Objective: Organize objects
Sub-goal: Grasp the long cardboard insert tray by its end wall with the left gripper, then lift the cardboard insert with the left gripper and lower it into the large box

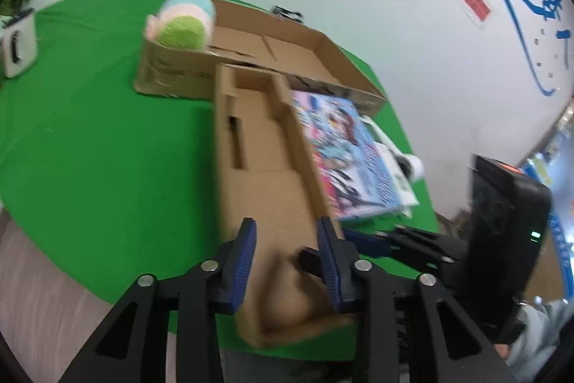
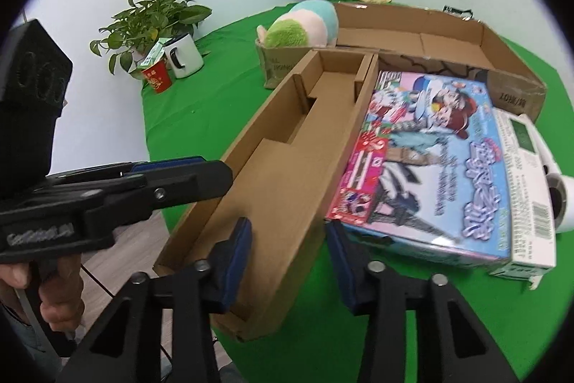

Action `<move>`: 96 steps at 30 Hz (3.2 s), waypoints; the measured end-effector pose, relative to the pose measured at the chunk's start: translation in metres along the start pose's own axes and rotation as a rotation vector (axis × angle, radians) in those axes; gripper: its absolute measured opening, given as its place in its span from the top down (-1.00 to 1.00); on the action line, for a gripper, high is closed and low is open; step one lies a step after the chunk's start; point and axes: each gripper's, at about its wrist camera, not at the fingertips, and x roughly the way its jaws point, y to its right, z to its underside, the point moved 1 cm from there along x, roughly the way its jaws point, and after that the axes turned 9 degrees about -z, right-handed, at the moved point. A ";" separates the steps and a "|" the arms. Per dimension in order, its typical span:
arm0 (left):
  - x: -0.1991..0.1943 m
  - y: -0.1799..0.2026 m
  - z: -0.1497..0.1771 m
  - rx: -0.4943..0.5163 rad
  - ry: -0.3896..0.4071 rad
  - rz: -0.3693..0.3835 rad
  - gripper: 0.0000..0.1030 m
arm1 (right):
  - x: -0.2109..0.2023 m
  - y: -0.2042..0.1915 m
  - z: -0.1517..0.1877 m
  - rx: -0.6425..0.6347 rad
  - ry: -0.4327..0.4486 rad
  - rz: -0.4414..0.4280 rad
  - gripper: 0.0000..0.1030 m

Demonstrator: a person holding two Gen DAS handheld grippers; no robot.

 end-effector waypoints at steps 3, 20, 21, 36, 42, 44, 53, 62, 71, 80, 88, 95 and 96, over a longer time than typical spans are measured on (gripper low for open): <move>0.000 0.012 0.009 0.043 -0.020 -0.002 0.40 | 0.002 -0.007 0.001 -0.020 -0.007 -0.022 0.45; 0.002 -0.026 0.000 -0.043 -0.017 -0.139 0.14 | -0.008 0.005 0.005 -0.015 0.007 0.053 0.54; 0.004 -0.028 0.001 -0.049 -0.025 -0.134 0.16 | -0.010 0.009 0.005 -0.001 0.006 0.060 0.55; 0.027 -0.024 0.009 -0.069 -0.096 -0.102 0.51 | 0.005 0.010 -0.006 0.009 -0.006 0.044 0.55; 0.022 -0.019 0.010 -0.045 -0.091 -0.150 0.62 | 0.004 0.011 -0.006 0.003 -0.008 0.049 0.69; 0.018 -0.018 0.010 -0.037 -0.091 -0.158 0.63 | 0.003 0.010 -0.005 0.002 -0.011 0.045 0.71; -0.015 -0.002 0.005 -0.019 0.006 -0.187 0.65 | -0.019 -0.001 -0.006 -0.021 0.073 0.038 0.72; -0.040 0.021 -0.017 0.009 0.095 -0.205 0.66 | -0.047 -0.003 -0.019 -0.054 0.166 0.068 0.74; -0.053 0.044 -0.056 0.043 0.168 -0.219 0.67 | -0.067 0.008 -0.049 -0.060 0.248 0.073 0.74; -0.045 0.053 -0.116 0.091 0.207 -0.202 0.67 | -0.076 0.036 -0.088 -0.041 0.300 0.091 0.74; -0.029 0.055 -0.178 0.118 0.238 -0.200 0.67 | -0.073 0.064 -0.132 -0.045 0.327 0.102 0.74; -0.017 0.048 -0.226 0.125 0.254 -0.203 0.67 | -0.065 0.083 -0.169 -0.046 0.334 0.100 0.74; -0.017 0.049 -0.233 0.129 0.258 -0.208 0.68 | -0.064 0.086 -0.175 -0.044 0.337 0.098 0.74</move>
